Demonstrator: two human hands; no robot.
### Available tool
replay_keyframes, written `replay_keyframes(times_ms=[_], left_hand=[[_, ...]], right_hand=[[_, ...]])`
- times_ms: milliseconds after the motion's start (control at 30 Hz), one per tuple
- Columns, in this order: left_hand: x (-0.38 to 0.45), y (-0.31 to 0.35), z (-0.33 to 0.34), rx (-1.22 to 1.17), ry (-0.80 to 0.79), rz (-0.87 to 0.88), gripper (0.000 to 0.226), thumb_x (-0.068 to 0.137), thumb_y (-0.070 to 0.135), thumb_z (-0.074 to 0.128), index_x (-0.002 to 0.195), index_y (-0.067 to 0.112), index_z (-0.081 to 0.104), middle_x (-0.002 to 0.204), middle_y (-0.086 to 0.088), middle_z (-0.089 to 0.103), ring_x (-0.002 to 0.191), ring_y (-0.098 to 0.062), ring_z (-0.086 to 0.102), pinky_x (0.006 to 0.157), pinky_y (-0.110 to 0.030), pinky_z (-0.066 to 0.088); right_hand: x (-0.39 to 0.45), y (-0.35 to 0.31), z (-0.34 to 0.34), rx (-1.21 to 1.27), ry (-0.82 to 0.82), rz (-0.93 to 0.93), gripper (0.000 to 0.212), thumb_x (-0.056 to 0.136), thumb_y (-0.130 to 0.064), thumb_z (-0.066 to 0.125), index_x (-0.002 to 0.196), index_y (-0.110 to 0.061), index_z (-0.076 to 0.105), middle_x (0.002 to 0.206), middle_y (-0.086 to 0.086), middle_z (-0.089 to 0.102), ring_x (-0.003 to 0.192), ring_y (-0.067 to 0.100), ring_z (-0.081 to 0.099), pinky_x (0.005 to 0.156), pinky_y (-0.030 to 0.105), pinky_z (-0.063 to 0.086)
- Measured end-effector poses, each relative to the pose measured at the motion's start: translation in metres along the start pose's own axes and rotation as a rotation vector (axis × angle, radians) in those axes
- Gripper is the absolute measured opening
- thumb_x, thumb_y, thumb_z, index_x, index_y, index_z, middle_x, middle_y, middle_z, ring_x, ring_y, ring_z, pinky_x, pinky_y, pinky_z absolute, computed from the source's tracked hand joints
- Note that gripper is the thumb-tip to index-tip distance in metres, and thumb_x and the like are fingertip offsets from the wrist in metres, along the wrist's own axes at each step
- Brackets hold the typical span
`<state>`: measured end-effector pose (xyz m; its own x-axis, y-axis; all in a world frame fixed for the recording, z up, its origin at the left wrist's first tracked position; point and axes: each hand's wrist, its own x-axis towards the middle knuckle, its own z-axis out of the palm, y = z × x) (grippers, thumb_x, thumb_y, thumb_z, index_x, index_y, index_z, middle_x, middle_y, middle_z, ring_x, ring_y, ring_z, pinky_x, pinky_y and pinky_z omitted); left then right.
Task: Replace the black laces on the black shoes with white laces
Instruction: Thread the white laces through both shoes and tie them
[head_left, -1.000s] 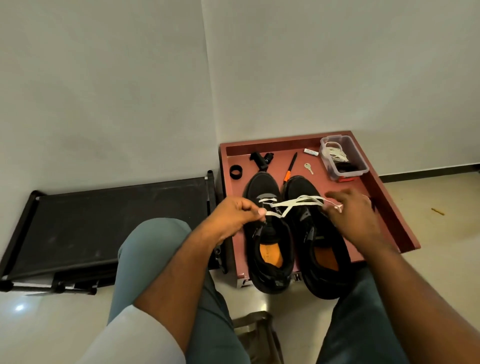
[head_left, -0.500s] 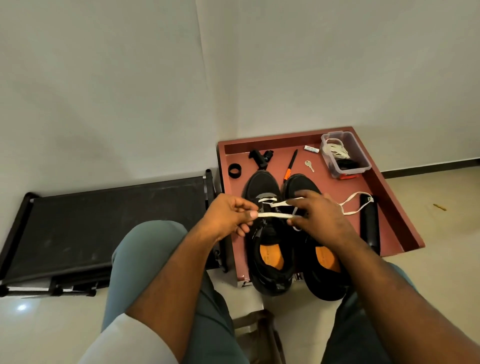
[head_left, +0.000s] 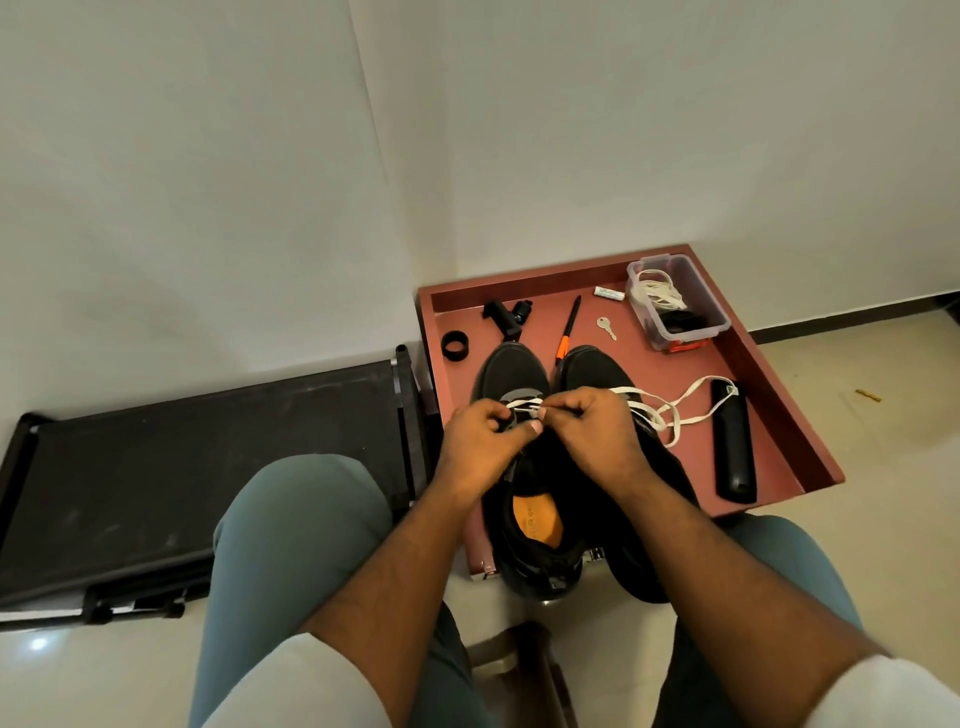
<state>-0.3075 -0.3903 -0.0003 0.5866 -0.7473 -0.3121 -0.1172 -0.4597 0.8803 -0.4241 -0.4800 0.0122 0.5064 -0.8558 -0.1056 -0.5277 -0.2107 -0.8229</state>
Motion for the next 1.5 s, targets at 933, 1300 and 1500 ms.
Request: replay_keyframes(times_ms=[933, 1300, 1500], left_hand=[[0.017, -0.004, -0.020, -0.331, -0.106, -0.321, 0.017, 0.094, 0.007, 0.059, 0.108, 0.008, 0.068, 0.099, -0.012, 0.069, 0.071, -0.016, 0.062, 0.062, -0.022, 0.057], [0.018, -0.006, 0.001, -0.319, 0.139, -0.254, 0.017, 0.100, 0.005, 0.041, 0.092, 0.015, 0.052, 0.089, -0.008, 0.059, 0.055, -0.014, 0.055, 0.038, -0.023, 0.042], [0.030, 0.012, -0.064, -1.235, 0.704, -0.227, 0.016, 0.102, 0.001, 0.030, 0.112, 0.009, 0.040, 0.082, -0.015, 0.058, 0.054, -0.021, 0.066, 0.051, -0.028, 0.055]], right_hand=[[0.021, 0.003, 0.046, -0.425, -0.090, -0.023, 0.013, 0.090, -0.023, 0.063, 0.089, -0.019, 0.076, 0.089, -0.004, 0.044, 0.087, 0.016, 0.052, 0.070, 0.028, 0.037], [0.014, 0.000, 0.044, -0.511, -0.077, -0.032, 0.017, 0.093, -0.026, 0.058, 0.101, -0.024, 0.073, 0.098, -0.003, 0.046, 0.100, 0.022, 0.050, 0.083, 0.036, 0.043], [0.011, 0.000, 0.040, -0.494, -0.042, 0.020, 0.021, 0.094, -0.034, 0.058, 0.109, -0.026, 0.071, 0.110, -0.002, 0.049, 0.107, 0.019, 0.046, 0.094, 0.042, 0.038]])
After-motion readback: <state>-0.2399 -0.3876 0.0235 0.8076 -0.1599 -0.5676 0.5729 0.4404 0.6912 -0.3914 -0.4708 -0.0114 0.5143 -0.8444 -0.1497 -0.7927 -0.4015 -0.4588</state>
